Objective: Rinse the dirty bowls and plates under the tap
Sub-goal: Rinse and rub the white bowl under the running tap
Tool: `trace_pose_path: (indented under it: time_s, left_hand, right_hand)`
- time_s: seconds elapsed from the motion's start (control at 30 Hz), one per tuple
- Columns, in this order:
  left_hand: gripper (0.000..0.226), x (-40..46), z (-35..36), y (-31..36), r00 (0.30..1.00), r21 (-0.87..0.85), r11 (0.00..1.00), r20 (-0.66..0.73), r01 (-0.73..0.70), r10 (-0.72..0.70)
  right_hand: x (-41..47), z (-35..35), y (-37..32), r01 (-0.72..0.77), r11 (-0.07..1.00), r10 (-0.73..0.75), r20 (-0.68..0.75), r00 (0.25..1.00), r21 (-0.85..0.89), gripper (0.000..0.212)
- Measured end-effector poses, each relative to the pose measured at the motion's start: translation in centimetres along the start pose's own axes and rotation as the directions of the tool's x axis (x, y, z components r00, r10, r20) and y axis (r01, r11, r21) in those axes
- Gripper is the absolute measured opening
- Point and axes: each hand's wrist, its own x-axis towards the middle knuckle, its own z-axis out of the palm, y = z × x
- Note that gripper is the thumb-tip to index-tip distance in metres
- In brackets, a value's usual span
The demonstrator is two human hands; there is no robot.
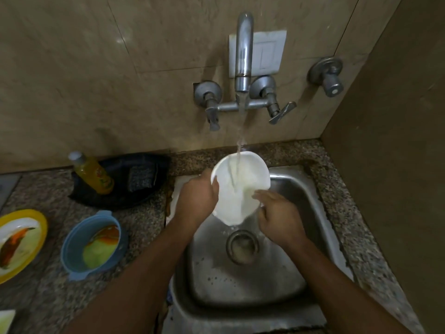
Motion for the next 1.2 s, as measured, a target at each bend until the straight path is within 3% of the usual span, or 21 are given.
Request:
trace_pose_path:
  time_s: [0.07, 0.2, 0.3, 0.4, 0.5, 0.57, 0.67, 0.8, 0.97, 1.1, 1.2]
  left_hand:
    - [0.033, 0.2, 0.3, -0.4, 0.988, -0.188, 0.972, 0.088, 0.142, -0.127]
    - [0.030, 0.0, 1.0, -0.3, 0.895, -0.512, 0.758, 0.394, 0.403, -0.210]
    - [0.032, 0.4, 1.4, -0.7, 0.900, -0.508, 0.764, 0.378, 0.397, -0.216]
    - [0.033, 0.1, 1.0, -1.4, 0.871, -0.555, 0.688, 0.423, 0.468, -0.251]
    - [0.028, -0.4, 1.1, -1.2, 0.854, -0.567, 0.670, 0.479, 0.479, -0.205]
    - [0.027, -0.4, 1.3, -0.3, 0.851, -0.564, 0.676, 0.489, 0.475, -0.191]
    - [0.033, 0.3, 1.7, 0.0, 0.866, -0.558, 0.689, 0.452, 0.462, -0.215]
    - [0.034, -0.1, 1.5, -1.2, 0.859, -0.606, 0.619, 0.440, 0.499, -0.262]
    - [0.031, -0.4, 2.0, -0.3, 0.849, -0.591, 0.638, 0.486, 0.494, -0.207]
    - [0.039, 0.7, 1.9, -0.7, 0.874, -0.521, 0.725, 0.424, 0.450, -0.238]
    - [0.038, 0.4, 2.2, -2.4, 0.887, -0.568, 0.688, 0.369, 0.451, -0.277]
  right_hand:
    - [0.6, 0.6, -1.0, 0.024, 0.998, -0.020, 0.084, 0.996, -0.053, 0.058]
    - [3.3, 2.4, -3.2, -0.068, 0.989, 0.102, 0.260, 0.960, -0.134, 0.081]
    - [3.5, 2.3, -5.4, 0.161, 0.985, -0.127, 0.352, 0.927, -0.069, 0.073]
    - [2.2, 0.2, -3.9, 0.327, 0.944, -0.272, 0.461, 0.845, -0.042, 0.061]
    - [2.9, -0.4, -0.8, 0.160, 0.961, -0.040, 0.456, 0.889, -0.227, 0.068]
    - [4.2, 0.6, -1.5, 0.045, 0.970, 0.066, 0.441, 0.895, -0.238, 0.074]
    - [4.3, 2.0, -4.5, 0.173, 0.974, -0.098, 0.417, 0.904, -0.146, 0.068]
    - [1.9, 0.2, -3.2, 0.320, 0.947, -0.271, 0.481, 0.834, -0.020, 0.059]
    - [3.8, 2.1, -2.1, 0.027, 0.980, 0.061, 0.424, 0.904, -0.198, 0.077]
    - [3.7, 1.9, -5.1, 0.220, 0.971, -0.165, 0.400, 0.901, -0.094, 0.065]
    - [1.3, 0.1, -3.6, 0.351, 0.936, -0.302, 0.458, 0.836, -0.023, 0.059]
